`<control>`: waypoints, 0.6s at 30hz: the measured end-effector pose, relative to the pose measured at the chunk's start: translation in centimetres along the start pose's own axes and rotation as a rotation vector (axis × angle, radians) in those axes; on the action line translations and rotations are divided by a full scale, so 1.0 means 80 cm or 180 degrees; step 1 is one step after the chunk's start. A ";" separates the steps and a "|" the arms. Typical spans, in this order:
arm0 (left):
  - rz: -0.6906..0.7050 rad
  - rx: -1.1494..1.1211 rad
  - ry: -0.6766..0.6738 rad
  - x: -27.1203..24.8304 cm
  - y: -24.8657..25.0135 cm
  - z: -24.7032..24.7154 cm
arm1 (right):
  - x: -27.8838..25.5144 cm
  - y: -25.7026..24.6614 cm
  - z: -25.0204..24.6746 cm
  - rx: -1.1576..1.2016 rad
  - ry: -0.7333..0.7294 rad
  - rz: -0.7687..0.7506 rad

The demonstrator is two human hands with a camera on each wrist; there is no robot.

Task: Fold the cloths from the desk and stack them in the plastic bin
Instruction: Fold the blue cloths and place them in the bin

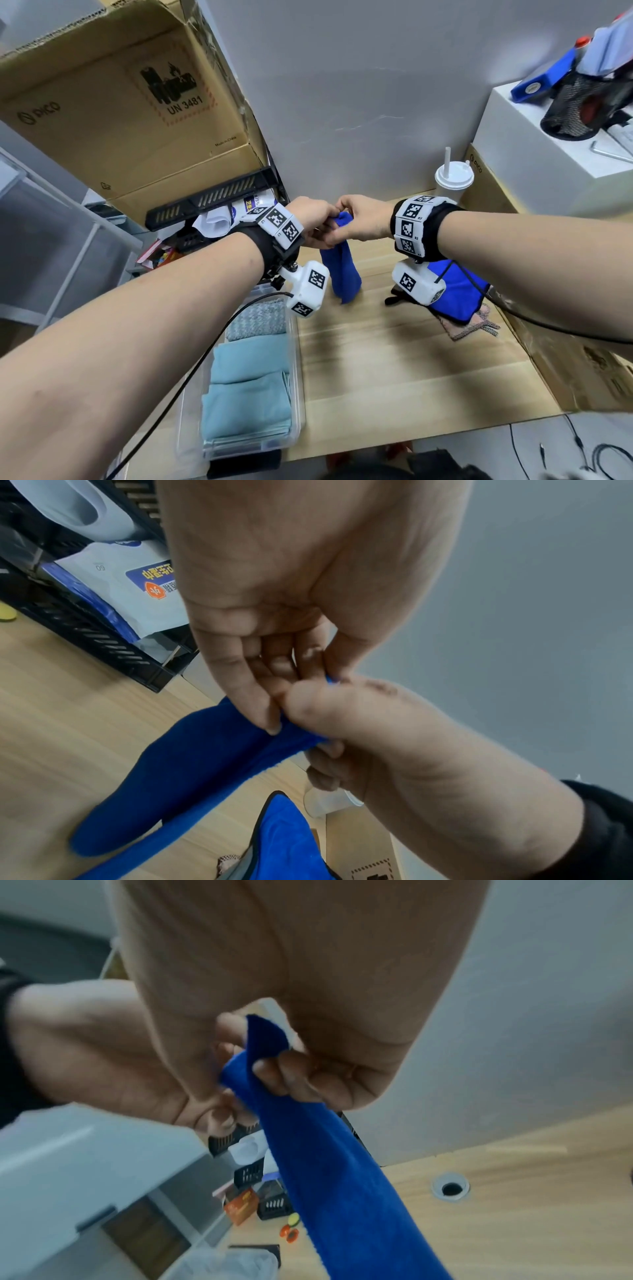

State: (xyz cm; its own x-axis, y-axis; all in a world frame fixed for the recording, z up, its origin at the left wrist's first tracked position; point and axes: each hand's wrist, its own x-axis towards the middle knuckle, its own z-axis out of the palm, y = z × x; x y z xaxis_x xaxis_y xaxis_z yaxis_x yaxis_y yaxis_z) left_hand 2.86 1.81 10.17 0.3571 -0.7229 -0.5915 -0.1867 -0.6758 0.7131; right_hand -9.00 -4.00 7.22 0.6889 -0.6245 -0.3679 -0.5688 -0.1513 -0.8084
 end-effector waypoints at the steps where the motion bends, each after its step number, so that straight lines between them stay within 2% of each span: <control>1: 0.0017 0.0017 0.0042 0.001 -0.001 0.000 | -0.001 0.000 0.000 -0.0322 0.0052 -0.0101; 8: 0.0142 0.0451 0.0153 0.006 -0.007 -0.007 | -0.008 -0.008 -0.006 -0.0920 0.0112 -0.0297; 11: 0.0160 0.0389 0.0111 0.006 -0.015 -0.009 | -0.012 -0.013 -0.011 -0.0727 0.0042 -0.0351; 18: 0.0625 0.0532 -0.0318 0.016 -0.037 -0.013 | -0.018 -0.021 -0.028 -0.0856 0.0250 -0.0658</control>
State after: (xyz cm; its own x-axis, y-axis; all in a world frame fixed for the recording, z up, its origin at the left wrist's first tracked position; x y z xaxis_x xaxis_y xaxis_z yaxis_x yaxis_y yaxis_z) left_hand 4.85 3.03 7.65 0.2086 -0.8474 -0.4882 -0.3947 -0.5297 0.7508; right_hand -10.07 -4.56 10.12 0.7712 -0.6151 -0.1641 -0.5261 -0.4708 -0.7082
